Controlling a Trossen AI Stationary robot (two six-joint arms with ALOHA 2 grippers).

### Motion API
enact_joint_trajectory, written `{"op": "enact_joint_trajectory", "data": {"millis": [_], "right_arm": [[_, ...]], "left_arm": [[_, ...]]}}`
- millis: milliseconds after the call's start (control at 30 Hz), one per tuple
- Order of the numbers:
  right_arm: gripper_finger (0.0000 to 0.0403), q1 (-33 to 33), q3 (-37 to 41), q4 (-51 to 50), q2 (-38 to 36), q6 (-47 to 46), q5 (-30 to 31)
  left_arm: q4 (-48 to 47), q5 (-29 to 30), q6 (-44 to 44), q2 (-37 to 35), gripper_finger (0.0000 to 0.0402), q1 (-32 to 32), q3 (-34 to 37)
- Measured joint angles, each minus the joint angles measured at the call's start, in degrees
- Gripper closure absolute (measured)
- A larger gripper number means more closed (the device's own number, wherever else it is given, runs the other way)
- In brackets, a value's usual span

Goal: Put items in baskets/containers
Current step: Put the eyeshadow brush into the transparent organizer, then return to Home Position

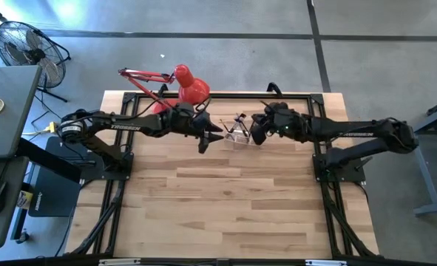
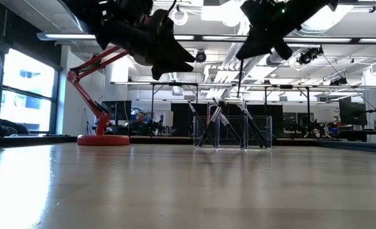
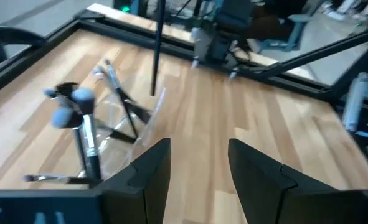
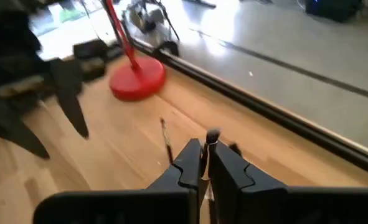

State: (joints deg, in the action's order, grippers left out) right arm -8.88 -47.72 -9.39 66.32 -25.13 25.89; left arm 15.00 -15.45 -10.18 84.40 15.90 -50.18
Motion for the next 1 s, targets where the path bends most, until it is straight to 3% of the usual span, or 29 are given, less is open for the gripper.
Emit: {"op": "enact_joint_trajectory", "data": {"millis": [133, 400, 767, 1000], "right_arm": [[0.0393, -2.1, 0.0, -5.9, 1.6, -0.6, -0.6], [0.0391, -5.0, 0.0, -11.8, 6.3, -1.9, -0.8], [0.0306, -5.8, 0.0, -11.8, 9.1, -2.1, -3.9], [0.0291, -5.9, 0.0, -11.8, 5.7, -2.4, -5.4]], "left_arm": [[-1.9, 3.0, 1.1, 0.0, 0.0241, 0.0, -0.9], [-2.1, 2.9, 1.0, 0.0, 0.0241, -0.1, -0.9], [-2.1, 2.9, 0.9, 0.0, 0.0241, -0.1, -0.9], [-3.1, 2.9, 0.9, 0.0, 0.0241, -0.1, -0.9]]}}
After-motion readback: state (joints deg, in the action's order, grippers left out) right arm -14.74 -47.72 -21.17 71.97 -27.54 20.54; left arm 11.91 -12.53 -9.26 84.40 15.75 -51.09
